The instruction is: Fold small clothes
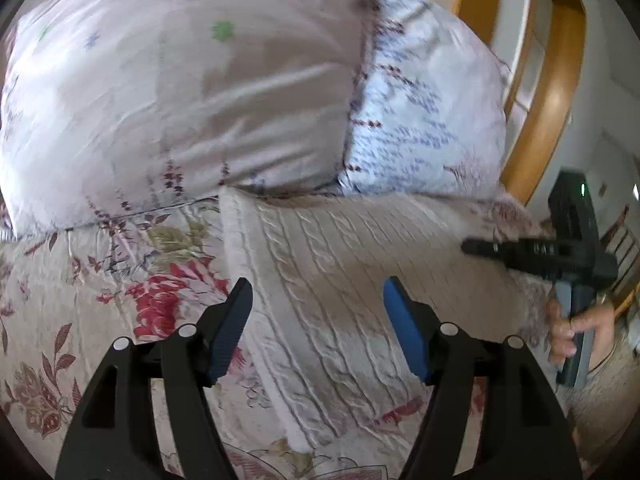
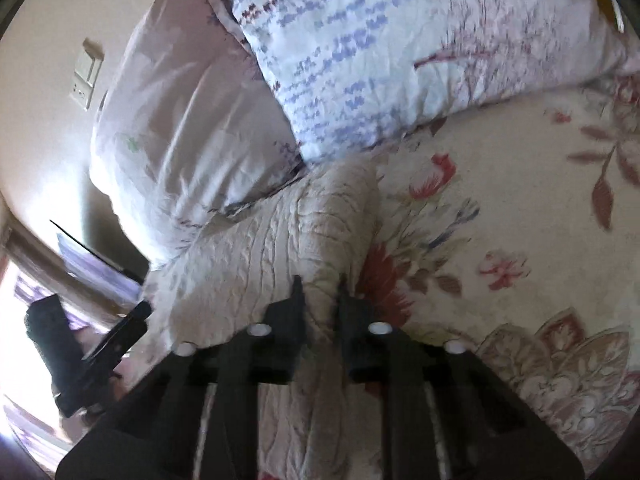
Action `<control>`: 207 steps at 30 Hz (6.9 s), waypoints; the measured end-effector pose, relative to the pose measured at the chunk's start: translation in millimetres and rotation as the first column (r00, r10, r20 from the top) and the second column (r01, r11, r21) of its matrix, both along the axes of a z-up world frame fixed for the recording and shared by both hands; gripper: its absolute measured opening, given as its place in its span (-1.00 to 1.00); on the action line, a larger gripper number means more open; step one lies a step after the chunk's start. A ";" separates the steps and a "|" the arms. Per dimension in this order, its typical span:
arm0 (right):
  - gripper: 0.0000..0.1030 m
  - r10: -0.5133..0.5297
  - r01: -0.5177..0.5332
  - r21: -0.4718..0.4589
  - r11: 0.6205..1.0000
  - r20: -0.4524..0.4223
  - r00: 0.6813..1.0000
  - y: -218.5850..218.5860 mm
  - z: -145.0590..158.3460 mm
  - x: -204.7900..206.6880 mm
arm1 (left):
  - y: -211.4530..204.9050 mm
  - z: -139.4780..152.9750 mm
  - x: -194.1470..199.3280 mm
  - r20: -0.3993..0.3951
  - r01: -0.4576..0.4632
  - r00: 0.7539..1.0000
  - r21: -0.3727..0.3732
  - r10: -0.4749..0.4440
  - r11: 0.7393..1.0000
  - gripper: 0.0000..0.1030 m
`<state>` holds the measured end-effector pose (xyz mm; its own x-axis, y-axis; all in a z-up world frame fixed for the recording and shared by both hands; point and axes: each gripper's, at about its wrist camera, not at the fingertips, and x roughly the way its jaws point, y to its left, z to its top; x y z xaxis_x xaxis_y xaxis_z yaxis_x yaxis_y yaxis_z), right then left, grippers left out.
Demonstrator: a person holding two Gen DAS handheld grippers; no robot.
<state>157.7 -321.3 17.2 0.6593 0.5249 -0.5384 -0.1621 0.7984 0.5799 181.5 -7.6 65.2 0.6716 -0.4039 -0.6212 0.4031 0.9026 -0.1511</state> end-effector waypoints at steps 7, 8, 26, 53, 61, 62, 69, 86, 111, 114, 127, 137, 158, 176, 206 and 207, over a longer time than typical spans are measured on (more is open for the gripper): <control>-0.79 -0.067 0.064 -0.045 0.997 -0.074 0.995 -1.6 -18.5 19.2 | -24.3 -33.1 19.2 -0.077 -0.044 0.995 0.175 0.059 0.984 0.41; -0.78 -0.066 0.062 -0.052 0.997 -0.072 0.995 -0.9 -17.5 18.8 | -22.7 -37.2 21.7 -0.088 -0.049 0.994 0.170 0.065 0.984 0.47; -0.20 0.117 -0.066 -0.437 0.897 0.091 0.989 59.6 7.2 -65.2 | 18.1 -48.0 -16.7 -0.158 -0.114 0.979 0.106 0.130 0.988 0.53; 0.97 -0.154 0.258 -0.480 0.839 0.245 0.957 30.9 24.9 -116.2 | 24.9 -28.1 -69.0 -0.073 -0.190 0.979 0.046 0.193 0.981 0.96; 0.97 -0.045 0.084 -0.483 0.871 0.093 0.995 63.2 -10.7 -119.8 | 8.0 -48.8 -76.3 -0.145 -0.186 0.970 0.068 0.194 0.980 0.96; 0.97 -0.039 0.075 -0.485 0.871 0.083 0.996 66.0 -13.8 -119.7 | 6.2 -50.8 -76.0 -0.154 -0.186 0.969 0.072 0.195 0.980 0.96; 0.97 -0.049 0.068 -0.492 0.868 0.051 0.998 73.3 -22.6 -119.5 | -5.7 -58.4 -75.8 -0.150 -0.197 0.965 0.142 0.217 0.970 0.96; 0.97 -0.041 0.030 -0.535 0.845 -0.010 0.999 78.7 -30.4 -111.0 | -16.4 -66.9 -69.7 -0.155 -0.195 0.960 0.231 0.234 0.953 0.96; 0.97 -0.044 0.029 -0.570 0.821 -0.012 0.999 83.4 -32.6 -112.2 | -15.9 -67.9 -68.9 -0.156 -0.194 0.960 0.228 0.233 0.954 0.97; 0.97 -0.044 0.030 -0.570 0.821 -0.012 0.999 83.6 -32.7 -112.2 | -15.9 -67.9 -68.9 -0.156 -0.194 0.960 0.228 0.233 0.954 0.97; 0.97 -0.045 0.030 -0.570 0.821 -0.011 0.999 83.7 -32.7 -112.4 | -15.9 -68.1 -69.1 -0.156 -0.195 0.960 0.228 0.233 0.954 0.97; 0.97 -0.046 0.031 -0.569 0.821 -0.011 0.999 83.6 -32.7 -112.6 | -16.0 -68.2 -69.1 -0.156 -0.195 0.960 0.228 0.234 0.954 0.97; 0.97 -0.047 0.033 -0.569 0.821 -0.010 0.999 83.9 -32.9 -112.7 | -15.9 -68.2 -69.1 -0.155 -0.196 0.960 0.228 0.234 0.954 0.97; 0.97 -0.049 0.034 -0.569 0.821 -0.010 0.999 84.0 -32.9 -112.5 | -15.9 -68.2 -69.1 -0.155 -0.196 0.960 0.228 0.234 0.954 0.97; 0.97 -0.051 0.037 -0.569 0.821 -0.009 0.999 84.3 -33.2 -112.5 | -15.9 -68.0 -68.7 -0.155 -0.195 0.960 0.228 0.234 0.954 0.97; 0.97 -0.051 0.037 -0.569 0.821 -0.009 0.999 84.2 -33.3 -112.6 | -15.9 -68.0 -68.7 -0.155 -0.195 0.960 0.228 0.234 0.954 0.97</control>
